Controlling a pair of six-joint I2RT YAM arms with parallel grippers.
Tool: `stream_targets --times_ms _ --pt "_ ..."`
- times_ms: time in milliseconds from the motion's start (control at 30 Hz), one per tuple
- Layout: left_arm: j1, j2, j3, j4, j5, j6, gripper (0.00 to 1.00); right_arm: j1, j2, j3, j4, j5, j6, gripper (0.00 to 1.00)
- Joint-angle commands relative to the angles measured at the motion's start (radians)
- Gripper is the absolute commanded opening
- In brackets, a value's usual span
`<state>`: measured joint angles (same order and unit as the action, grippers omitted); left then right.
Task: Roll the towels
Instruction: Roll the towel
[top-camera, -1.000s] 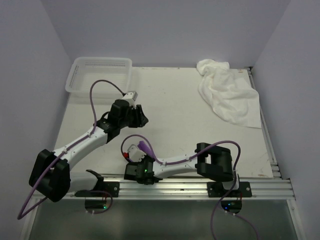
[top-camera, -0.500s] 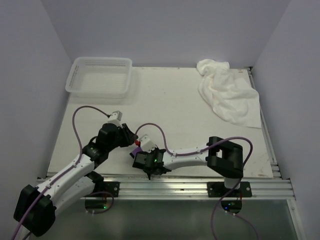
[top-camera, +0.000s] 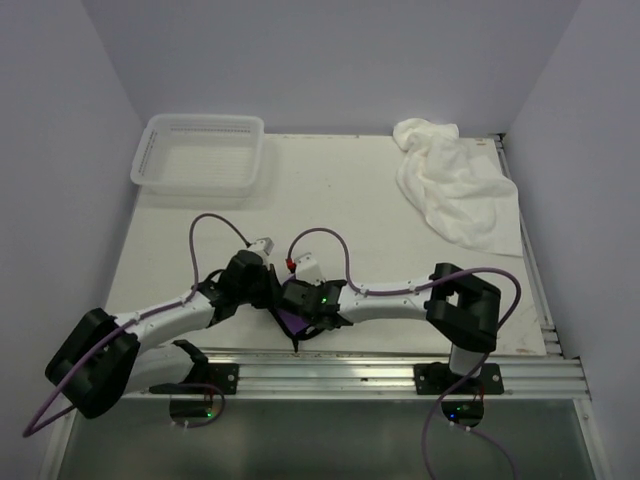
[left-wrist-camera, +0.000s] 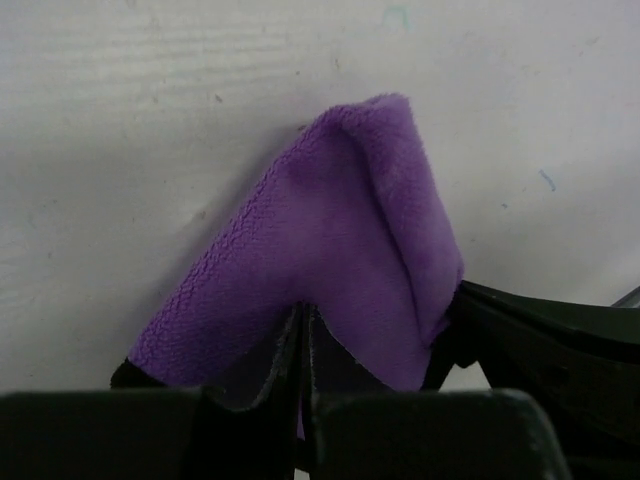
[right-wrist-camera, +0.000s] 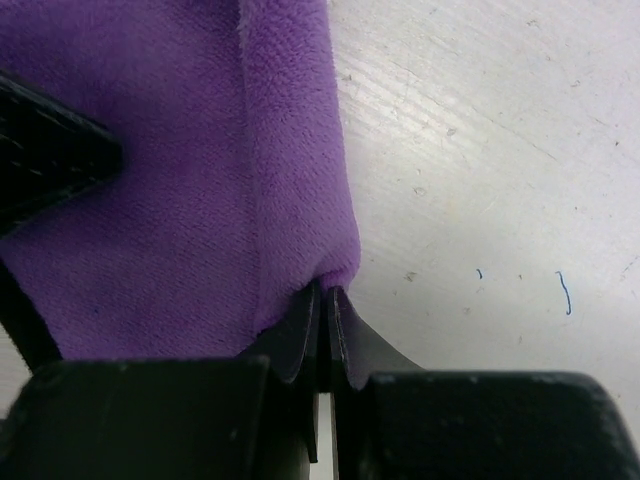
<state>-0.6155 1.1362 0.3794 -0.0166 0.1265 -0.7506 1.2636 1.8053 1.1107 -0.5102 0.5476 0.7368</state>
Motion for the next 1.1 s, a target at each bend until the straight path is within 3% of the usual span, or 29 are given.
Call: stream_targets --times_ms 0,233,467,733,1067 --pt "-0.033 0.092 0.015 0.055 0.004 0.005 0.05 -0.009 -0.021 -0.032 0.044 -0.090 0.016 0.00" --pt "-0.044 0.145 0.019 0.030 -0.102 0.034 0.03 -0.007 -0.090 -0.098 0.041 -0.078 -0.099 0.00" --pt "-0.044 0.145 0.101 -0.034 -0.179 0.073 0.03 -0.004 -0.084 -0.063 -0.024 -0.080 -0.198 0.00" --pt "-0.044 0.166 0.113 -0.020 -0.191 0.079 0.03 0.023 -0.095 -0.029 -0.099 -0.060 -0.238 0.00" --pt "-0.043 0.218 0.090 0.044 -0.163 0.063 0.02 0.121 0.011 0.020 -0.159 0.032 -0.261 0.00"
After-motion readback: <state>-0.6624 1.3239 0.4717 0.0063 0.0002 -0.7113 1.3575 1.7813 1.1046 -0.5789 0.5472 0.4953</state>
